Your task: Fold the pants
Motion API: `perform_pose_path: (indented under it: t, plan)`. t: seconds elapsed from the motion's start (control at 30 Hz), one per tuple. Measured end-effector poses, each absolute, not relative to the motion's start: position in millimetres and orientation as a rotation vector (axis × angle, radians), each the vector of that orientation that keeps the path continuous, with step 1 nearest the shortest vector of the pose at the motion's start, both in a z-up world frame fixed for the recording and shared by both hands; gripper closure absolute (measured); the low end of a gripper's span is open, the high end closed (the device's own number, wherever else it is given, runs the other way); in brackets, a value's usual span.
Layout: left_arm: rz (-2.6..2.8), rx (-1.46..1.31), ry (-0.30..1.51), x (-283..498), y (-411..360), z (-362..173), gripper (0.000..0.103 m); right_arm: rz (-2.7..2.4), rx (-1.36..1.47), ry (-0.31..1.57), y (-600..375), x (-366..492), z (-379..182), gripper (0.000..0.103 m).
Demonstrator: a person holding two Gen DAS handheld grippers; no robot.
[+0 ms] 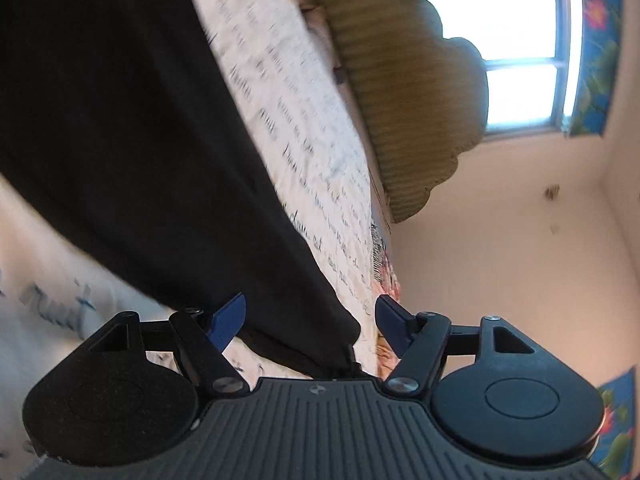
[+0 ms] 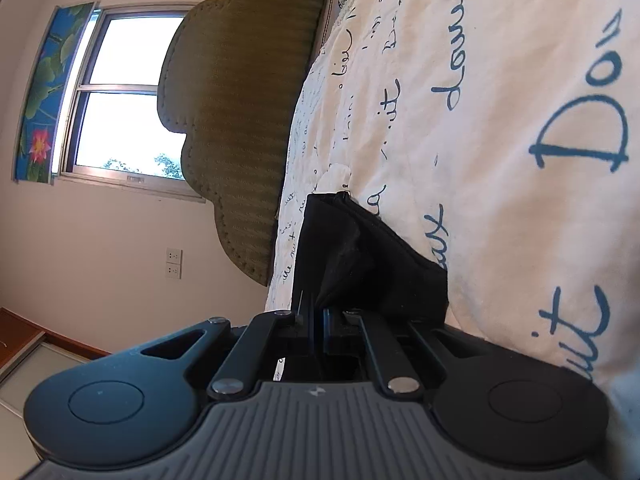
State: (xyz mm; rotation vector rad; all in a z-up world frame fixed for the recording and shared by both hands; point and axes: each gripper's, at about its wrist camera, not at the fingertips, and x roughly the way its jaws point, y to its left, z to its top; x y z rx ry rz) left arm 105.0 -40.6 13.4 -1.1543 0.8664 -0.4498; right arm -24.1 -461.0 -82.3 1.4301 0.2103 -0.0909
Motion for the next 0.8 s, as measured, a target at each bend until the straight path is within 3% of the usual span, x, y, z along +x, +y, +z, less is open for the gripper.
perform_pose_path:
  t: [0.47, 0.63, 0.67, 0.73, 0.8]
  plan:
    - [-0.233, -1.088, 0.978, 125.1, -39.7, -3.5, 0.037, -0.067, 1.441, 0.195, -463.6, -29.7, -87.1, 0.099]
    - [-0.182, -1.099, 0.989, 126.5, -35.2, -3.9, 0.048, -0.07, 1.439, 0.197, -463.1, -31.7, -87.0, 0.099]
    - [-0.169, -1.081, 0.972, 124.9, -34.9, -0.5, 0.052, -0.071, 1.438, 0.197, -462.8, -32.1, -86.5, 0.099]
    - [-0.124, -1.002, 0.945, 122.3, -33.8, 6.3, 0.082, -0.076, 1.433, 0.2, -461.4, -33.9, -84.8, 0.099]
    - [-0.09, -0.956, 0.948, 121.9, -31.2, 7.4, 0.099, -0.083, 1.425, 0.203, -460.2, -34.2, -83.5, 0.099]
